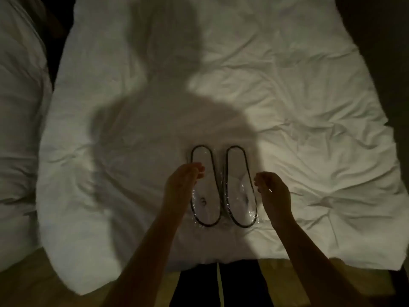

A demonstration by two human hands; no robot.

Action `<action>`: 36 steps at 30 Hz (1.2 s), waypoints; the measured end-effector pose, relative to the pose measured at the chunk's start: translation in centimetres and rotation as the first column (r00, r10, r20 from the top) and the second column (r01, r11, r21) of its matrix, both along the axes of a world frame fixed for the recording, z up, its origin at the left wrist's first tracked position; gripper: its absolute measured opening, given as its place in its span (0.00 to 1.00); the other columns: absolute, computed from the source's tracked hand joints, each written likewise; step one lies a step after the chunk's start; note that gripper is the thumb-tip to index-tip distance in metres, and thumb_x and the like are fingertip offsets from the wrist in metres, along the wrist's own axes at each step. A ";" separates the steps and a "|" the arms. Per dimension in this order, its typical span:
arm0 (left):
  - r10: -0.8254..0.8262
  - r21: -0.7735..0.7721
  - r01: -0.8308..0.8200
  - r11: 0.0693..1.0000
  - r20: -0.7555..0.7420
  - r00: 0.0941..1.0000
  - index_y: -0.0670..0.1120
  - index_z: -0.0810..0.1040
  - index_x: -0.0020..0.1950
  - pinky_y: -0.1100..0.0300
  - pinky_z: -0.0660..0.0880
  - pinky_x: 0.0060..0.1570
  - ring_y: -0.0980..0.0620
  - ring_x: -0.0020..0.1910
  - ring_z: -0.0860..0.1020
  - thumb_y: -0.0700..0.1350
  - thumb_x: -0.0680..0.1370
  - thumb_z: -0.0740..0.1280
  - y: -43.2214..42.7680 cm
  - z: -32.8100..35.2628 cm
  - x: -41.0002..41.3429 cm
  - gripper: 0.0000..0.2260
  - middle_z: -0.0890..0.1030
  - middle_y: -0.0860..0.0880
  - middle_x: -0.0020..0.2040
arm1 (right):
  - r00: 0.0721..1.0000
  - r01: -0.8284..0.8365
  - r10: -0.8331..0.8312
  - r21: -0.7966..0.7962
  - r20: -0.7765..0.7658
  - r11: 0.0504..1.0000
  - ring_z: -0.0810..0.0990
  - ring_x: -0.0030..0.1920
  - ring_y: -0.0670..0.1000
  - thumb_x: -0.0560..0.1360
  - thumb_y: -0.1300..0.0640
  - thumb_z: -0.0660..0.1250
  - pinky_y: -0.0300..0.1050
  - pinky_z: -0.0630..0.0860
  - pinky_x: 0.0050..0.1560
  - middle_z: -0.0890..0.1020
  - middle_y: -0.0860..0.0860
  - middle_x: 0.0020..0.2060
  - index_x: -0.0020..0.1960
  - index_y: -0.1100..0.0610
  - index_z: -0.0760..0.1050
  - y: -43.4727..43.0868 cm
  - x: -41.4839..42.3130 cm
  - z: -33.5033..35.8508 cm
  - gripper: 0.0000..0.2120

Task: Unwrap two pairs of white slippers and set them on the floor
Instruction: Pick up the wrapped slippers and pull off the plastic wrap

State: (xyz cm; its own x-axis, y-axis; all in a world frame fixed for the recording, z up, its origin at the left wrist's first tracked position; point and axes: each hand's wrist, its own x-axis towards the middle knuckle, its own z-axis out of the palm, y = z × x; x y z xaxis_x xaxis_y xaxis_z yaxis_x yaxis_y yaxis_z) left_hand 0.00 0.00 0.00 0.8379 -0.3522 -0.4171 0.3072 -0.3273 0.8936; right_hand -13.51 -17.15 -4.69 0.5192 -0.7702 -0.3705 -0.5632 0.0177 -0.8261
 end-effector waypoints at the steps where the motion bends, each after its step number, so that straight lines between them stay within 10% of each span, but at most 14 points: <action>1: -0.026 0.010 0.027 1.000 -0.042 0.999 0.43 0.78 0.56 0.58 0.76 0.51 0.52 0.50 0.81 0.40 0.80 0.59 -0.7 -1.1 -0.2 0.10 0.83 0.44 0.52 | 0.998 -0.019 0.019 -0.006 -0.057 1.000 0.82 0.52 0.49 0.76 0.54 0.68 0.41 0.77 0.51 0.84 0.50 0.50 0.54 0.52 0.78 -0.3 0.0 -1.3 0.07; 7: -0.322 0.184 0.351 0.918 -0.170 0.931 0.41 0.69 0.69 0.59 0.64 0.70 0.47 0.69 0.69 0.41 0.81 0.57 -4.7 -9.1 -1.1 0.16 0.71 0.42 0.70 | 0.903 -0.118 0.158 0.123 -0.399 0.985 0.71 0.69 0.58 0.72 0.47 0.72 0.49 0.68 0.63 0.71 0.56 0.71 0.75 0.55 0.62 -1.6 -1.1 -10.6 0.36; 10: -0.236 0.182 0.256 0.950 -0.122 0.964 0.47 0.77 0.53 0.77 0.65 0.53 0.50 0.57 0.71 0.33 0.79 0.59 -6.1 -11.3 -1.5 0.11 0.78 0.51 0.54 | 0.880 -0.104 0.201 0.240 -0.430 0.965 0.71 0.69 0.59 0.71 0.49 0.74 0.46 0.67 0.62 0.69 0.57 0.73 0.77 0.56 0.57 -1.6 -2.0 -13.4 0.42; 16: -0.096 0.187 0.144 0.972 -0.244 0.965 0.41 0.70 0.68 0.57 0.68 0.62 0.50 0.62 0.72 0.41 0.80 0.60 -6.6 -12.6 -2.4 0.16 0.72 0.51 0.59 | 0.857 -0.086 0.211 0.273 -0.471 0.958 0.78 0.58 0.59 0.66 0.49 0.77 0.52 0.77 0.57 0.77 0.59 0.63 0.70 0.58 0.68 -2.0 -2.1 -14.8 0.37; 24: -0.044 0.118 0.075 0.990 -0.247 0.968 0.48 0.67 0.71 0.67 0.67 0.52 0.61 0.54 0.73 0.45 0.78 0.65 -8.9 -7.6 0.0 0.21 0.73 0.57 0.56 | 0.977 -0.035 0.064 0.142 -0.204 0.989 0.81 0.41 0.51 0.68 0.54 0.75 0.49 0.80 0.38 0.82 0.53 0.45 0.48 0.50 0.74 -4.4 0.1 -7.3 0.13; 29: -0.045 -0.139 0.017 0.990 -0.205 0.978 0.44 0.65 0.71 0.51 0.69 0.66 0.47 0.64 0.73 0.41 0.77 0.64 -11.9 2.4 3.3 0.23 0.73 0.43 0.66 | 0.997 -0.067 0.063 0.097 0.043 0.993 0.81 0.43 0.43 0.67 0.51 0.76 0.36 0.77 0.33 0.81 0.44 0.47 0.50 0.42 0.73 -7.2 3.7 3.0 0.16; 36: -0.103 -0.269 0.201 0.942 0.339 0.935 0.57 0.75 0.48 0.71 0.75 0.35 0.65 0.35 0.81 0.47 0.71 0.73 -14.1 21.8 8.1 0.10 0.82 0.55 0.41 | 0.905 -0.123 0.151 -0.095 0.397 0.988 0.83 0.46 0.41 0.68 0.55 0.77 0.36 0.79 0.44 0.85 0.44 0.47 0.52 0.41 0.76 -7.5 6.4 20.5 0.18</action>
State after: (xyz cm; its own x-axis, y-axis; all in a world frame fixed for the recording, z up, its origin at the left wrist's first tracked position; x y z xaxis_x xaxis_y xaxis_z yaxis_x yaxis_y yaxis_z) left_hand 8.07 -14.08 21.77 0.8346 -0.5509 0.0022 -0.0387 -0.0547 0.9978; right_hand -7.12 -24.65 15.86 0.7154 -0.6962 -0.0591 -0.1761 -0.0978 -0.9795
